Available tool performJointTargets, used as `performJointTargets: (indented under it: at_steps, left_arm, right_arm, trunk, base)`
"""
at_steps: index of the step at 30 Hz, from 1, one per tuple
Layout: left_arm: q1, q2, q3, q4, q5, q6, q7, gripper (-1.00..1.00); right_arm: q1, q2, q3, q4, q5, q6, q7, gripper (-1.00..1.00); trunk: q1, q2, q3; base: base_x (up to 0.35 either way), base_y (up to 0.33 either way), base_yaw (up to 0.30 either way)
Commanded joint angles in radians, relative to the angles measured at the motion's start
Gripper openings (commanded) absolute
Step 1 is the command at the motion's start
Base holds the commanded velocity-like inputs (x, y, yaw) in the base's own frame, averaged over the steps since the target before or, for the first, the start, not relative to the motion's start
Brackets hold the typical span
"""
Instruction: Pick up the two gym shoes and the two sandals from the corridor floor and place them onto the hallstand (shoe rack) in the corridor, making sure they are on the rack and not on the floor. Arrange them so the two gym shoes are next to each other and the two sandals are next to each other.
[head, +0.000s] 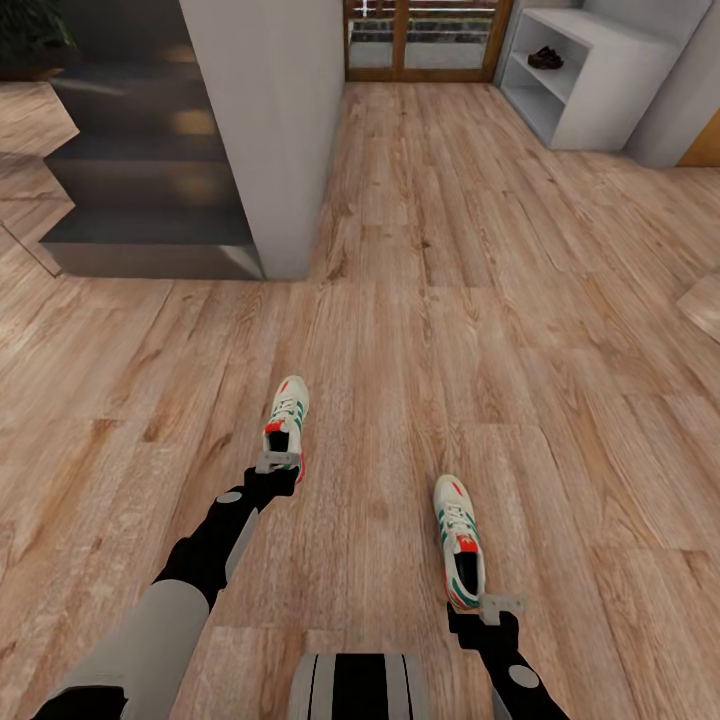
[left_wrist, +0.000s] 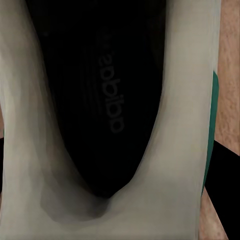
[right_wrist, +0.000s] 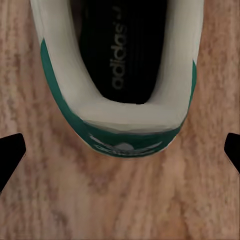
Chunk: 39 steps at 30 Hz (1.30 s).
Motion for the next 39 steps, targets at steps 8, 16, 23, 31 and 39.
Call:
performJointTargets:
  at_steps: [8,16,23,31,39]
  left_arm:
    - [0.0,-0.001,0.004,-0.001,-0.008,0.005,-0.006,-1.0]
    - [0.0,-0.001,0.004,-0.001,-0.007,0.005,-0.006,-1.0]
    - [0.0,-0.001,0.003,-0.001,-0.007,0.005,-0.006,-1.0]
    - [0.0,-0.001,0.003,-0.002,-0.007,0.005,-0.006,-1.0]
    - [0.0,-0.001,0.004,0.003,-0.007,0.005,-0.006,-1.0]
  right_arm:
    - [0.0,0.001,-0.006,0.001,0.01,-0.003,0.0,1.0]
    - [0.0,0.001,-0.006,0.001,0.01,-0.003,0.0,1.0]
    - [0.0,0.001,-0.006,0.001,0.01,-0.003,0.0,1.0]
    - [0.0,0.001,-0.006,-0.001,0.01,-0.003,0.0,1.0]
    - [0.0,0.001,-0.006,-0.001,0.01,-0.003,0.0,1.0]
  trunk:
    - [0.0,0.0,-0.001]
    - [0.0,0.0,-0.001]
    - [0.0,0.0,-0.001]
    - [0.0,0.0,-0.001]
    - [0.0,0.0,-0.001]
  base:
    - [0.025,0.0,0.0]
    - [0.015,0.0,0.0]
    - [0.085,0.0,0.0]
    - [0.009,0.0,0.0]
    - [0.032,0.0,0.0]
